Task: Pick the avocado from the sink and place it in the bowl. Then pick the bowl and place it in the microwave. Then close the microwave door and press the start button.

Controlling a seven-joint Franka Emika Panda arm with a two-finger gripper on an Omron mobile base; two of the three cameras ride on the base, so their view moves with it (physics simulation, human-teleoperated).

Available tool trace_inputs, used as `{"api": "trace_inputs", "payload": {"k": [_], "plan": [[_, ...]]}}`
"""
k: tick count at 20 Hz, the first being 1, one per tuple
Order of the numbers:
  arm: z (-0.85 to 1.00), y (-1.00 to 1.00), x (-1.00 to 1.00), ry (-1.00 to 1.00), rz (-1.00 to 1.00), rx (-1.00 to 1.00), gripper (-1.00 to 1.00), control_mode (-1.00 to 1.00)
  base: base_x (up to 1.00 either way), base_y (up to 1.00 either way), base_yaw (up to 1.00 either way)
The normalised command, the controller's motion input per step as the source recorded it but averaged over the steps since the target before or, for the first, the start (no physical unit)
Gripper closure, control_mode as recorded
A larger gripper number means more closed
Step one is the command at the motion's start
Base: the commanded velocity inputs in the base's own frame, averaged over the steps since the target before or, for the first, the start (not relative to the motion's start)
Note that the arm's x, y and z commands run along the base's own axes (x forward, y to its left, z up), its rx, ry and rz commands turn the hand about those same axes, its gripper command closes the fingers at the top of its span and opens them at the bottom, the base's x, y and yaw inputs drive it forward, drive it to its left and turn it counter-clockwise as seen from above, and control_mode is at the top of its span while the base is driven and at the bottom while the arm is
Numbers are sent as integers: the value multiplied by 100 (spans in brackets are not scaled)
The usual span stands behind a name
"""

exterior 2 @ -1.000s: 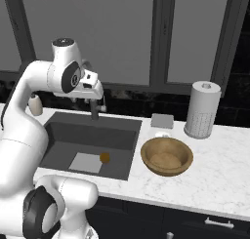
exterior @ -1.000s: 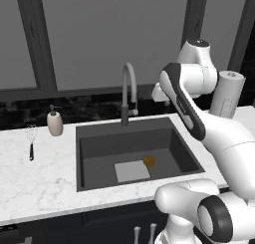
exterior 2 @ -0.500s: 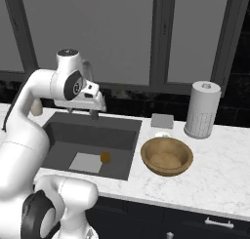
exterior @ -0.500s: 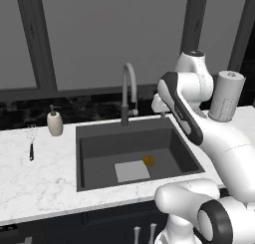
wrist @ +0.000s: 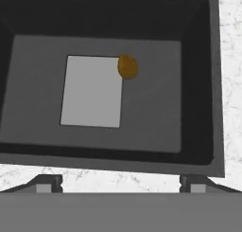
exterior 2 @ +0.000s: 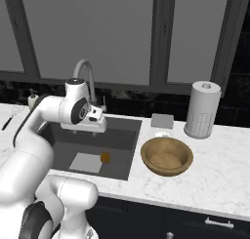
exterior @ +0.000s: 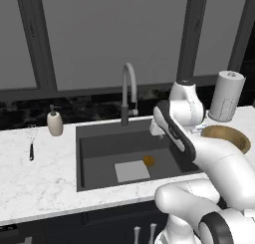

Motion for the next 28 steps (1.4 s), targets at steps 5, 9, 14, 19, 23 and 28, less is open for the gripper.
{"api": "trace_inputs", "payload": {"k": [5, 9, 14, 19, 23, 28], "plan": [[-66, -4, 26, 11, 0, 0, -100, -100, 0, 0, 0], [-66, -1, 62, 0, 0, 0, -100, -100, 0, 0, 0], [-63, -1, 31, 0, 0, -1, -100, -100, 0, 0, 0], [-60, 0, 33, 0, 0, -1, -100, -100, 0, 0, 0], [-52, -3, 31, 0, 0, 0, -100, -100, 0, 0, 0], [-46, 0, 42, 1, 0, 0, -100, -100, 0, 0, 0]]}}
